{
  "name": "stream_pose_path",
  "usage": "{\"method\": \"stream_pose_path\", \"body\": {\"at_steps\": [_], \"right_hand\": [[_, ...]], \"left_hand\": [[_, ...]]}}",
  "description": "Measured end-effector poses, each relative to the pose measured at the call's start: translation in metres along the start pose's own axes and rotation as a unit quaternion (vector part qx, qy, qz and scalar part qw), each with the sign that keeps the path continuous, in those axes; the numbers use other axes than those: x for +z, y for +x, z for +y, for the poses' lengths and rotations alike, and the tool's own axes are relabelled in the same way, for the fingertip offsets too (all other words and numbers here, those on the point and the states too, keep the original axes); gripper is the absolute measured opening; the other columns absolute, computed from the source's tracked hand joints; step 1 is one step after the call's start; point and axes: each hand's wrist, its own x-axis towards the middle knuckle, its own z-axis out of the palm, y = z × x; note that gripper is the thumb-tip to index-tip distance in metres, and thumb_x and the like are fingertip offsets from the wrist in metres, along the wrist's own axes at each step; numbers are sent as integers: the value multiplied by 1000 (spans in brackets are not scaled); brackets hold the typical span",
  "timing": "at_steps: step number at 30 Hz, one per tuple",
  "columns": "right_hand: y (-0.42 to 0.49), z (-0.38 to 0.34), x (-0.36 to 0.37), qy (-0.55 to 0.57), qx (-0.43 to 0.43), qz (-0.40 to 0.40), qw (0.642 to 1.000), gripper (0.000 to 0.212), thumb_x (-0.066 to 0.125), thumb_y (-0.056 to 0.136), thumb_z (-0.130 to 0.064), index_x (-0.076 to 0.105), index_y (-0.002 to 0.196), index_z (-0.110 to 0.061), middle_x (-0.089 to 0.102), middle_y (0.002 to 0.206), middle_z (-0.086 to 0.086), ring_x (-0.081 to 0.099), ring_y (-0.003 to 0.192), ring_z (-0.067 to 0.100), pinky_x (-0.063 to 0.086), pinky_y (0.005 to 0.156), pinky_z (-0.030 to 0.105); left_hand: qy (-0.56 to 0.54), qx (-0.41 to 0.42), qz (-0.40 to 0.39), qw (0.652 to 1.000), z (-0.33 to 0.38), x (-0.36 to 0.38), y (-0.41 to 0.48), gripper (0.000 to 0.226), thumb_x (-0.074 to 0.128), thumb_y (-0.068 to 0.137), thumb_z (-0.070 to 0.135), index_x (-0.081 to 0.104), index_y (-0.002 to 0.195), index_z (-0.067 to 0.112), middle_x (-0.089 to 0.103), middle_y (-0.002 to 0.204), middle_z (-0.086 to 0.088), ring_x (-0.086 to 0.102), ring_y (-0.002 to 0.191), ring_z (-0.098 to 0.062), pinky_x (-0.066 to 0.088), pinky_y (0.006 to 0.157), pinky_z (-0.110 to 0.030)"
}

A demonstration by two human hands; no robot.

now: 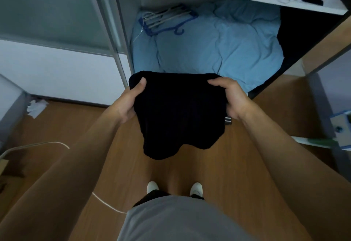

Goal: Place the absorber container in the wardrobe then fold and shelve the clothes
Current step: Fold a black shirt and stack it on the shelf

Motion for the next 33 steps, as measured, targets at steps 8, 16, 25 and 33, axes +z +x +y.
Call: {"method": "stream_pose_path", "body": {"at_steps": [8, 16, 25, 33], "right_hand": [[-11, 5, 17, 75, 104, 24, 991, 27, 57, 91, -25, 72, 104, -6, 75, 97, 11, 73, 83, 24, 61, 74, 33], [-21, 3, -27, 166, 110, -33, 979, 60, 57, 94, -49, 61, 134, -4, 60, 138, 18, 60, 125, 31, 50, 102, 45], [-12, 145, 10, -37, 110, -141, 983, 69, 78, 83, -24, 48, 145, -16, 64, 134, 9, 63, 122, 24, 47, 106, 47], [-9, 139, 17, 121, 113, -134, 977, 43, 68, 88, -43, 69, 123, -17, 72, 112, 5, 67, 106, 22, 53, 95, 33]], "left_hand": [[2, -98, -159, 982, -55, 7, 1, 91, 98, 53, 33, 57, 133, 20, 67, 131, -3, 61, 124, -18, 52, 101, -33], [-124, -97, -62, 986, -46, 35, -8, 61, 86, 71, 47, 71, 121, 16, 71, 122, -10, 69, 112, -25, 60, 83, -33], [-176, -66, 28, 982, -35, 5, -33, 41, 65, 91, 49, 77, 111, 16, 71, 122, -10, 69, 112, -25, 59, 81, -35], [-156, -94, 111, 977, -36, -17, -43, 36, 59, 94, 45, 82, 94, 18, 76, 108, -8, 75, 95, -24, 61, 67, -33]]}}
